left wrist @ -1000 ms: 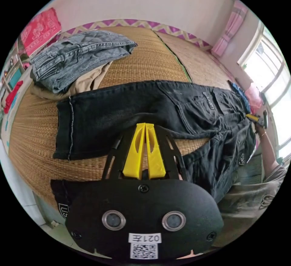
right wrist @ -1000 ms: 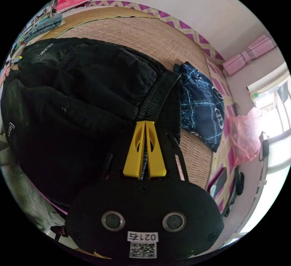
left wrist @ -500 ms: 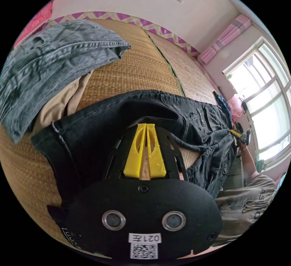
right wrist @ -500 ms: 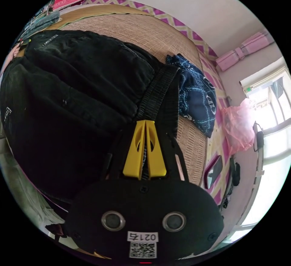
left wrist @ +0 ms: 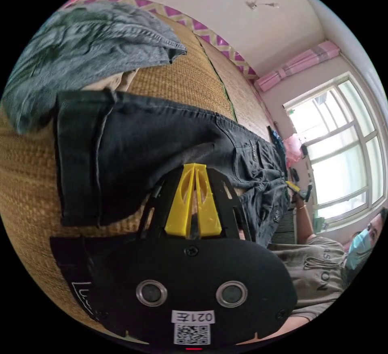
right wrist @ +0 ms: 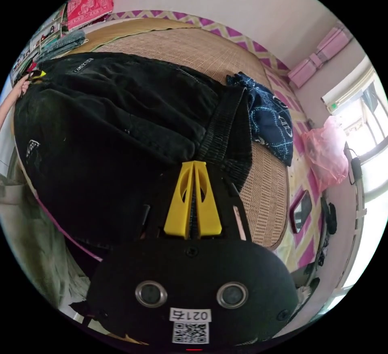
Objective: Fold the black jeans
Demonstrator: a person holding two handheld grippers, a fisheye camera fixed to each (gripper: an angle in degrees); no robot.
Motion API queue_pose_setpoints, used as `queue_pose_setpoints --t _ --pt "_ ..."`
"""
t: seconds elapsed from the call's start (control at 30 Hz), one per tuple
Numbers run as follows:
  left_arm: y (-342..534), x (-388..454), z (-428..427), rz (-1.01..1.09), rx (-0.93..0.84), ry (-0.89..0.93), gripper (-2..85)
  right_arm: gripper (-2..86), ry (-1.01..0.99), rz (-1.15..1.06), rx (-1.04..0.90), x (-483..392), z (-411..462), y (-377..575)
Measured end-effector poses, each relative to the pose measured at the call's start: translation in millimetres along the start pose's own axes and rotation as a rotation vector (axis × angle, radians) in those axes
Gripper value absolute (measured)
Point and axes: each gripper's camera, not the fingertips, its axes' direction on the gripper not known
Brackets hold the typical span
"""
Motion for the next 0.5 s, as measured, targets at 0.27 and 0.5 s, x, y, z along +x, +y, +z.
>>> queue_pose_setpoints --t 0.27,0.5 --pt "61.2 -24.3 -78.7 -0.045 0.270 0.035 -1.0 -1.0 0.069 0.018 0.038 1.6 -38.3 -6.9" --pt "46.4 -54.2 -102.2 -0.183 0.294 -0.250 -0.9 -0.7 -0.150 0.045 -0.061 6.4 -43.5 -5.9"
